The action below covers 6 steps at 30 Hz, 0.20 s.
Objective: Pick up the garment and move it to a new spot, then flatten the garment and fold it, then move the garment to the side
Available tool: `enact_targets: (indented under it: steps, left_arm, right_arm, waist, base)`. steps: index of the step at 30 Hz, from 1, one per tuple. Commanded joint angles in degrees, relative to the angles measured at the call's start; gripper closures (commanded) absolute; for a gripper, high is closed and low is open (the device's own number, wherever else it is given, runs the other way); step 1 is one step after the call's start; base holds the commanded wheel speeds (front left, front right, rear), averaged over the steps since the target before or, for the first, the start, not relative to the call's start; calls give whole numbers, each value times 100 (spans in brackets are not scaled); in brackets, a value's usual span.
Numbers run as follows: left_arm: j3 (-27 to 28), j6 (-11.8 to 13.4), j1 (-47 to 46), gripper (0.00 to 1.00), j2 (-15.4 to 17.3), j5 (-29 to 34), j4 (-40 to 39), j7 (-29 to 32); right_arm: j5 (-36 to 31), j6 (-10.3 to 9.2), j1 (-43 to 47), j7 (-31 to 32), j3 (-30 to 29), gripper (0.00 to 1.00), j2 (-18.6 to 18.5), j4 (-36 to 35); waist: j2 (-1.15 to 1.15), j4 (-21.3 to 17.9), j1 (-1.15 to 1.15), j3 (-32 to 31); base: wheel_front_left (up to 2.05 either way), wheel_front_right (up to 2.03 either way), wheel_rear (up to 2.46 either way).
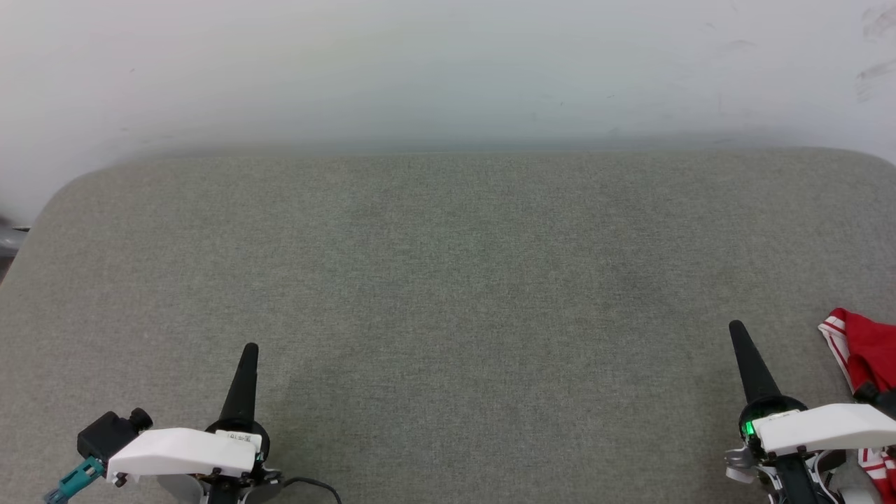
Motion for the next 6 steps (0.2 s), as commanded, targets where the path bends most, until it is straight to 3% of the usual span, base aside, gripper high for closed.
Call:
enact_targets:
  steps: [1, 6]
  left_arm:
    - [25, -15, -128, 100, 15, -117, -16, 30]
    - [48, -16, -156, 100, 13, -399, 16, 108]
  right_arm:
    - [114, -1, -108, 28, -22, 100, 13, -34]
    - [386, -1, -119, 90, -53, 100, 23, -16]
  waist:
    - [0, 0, 0, -4]
    - [0, -1, 0, -23]
  base:
    - [0, 0, 0]
    - [0, 0, 0]
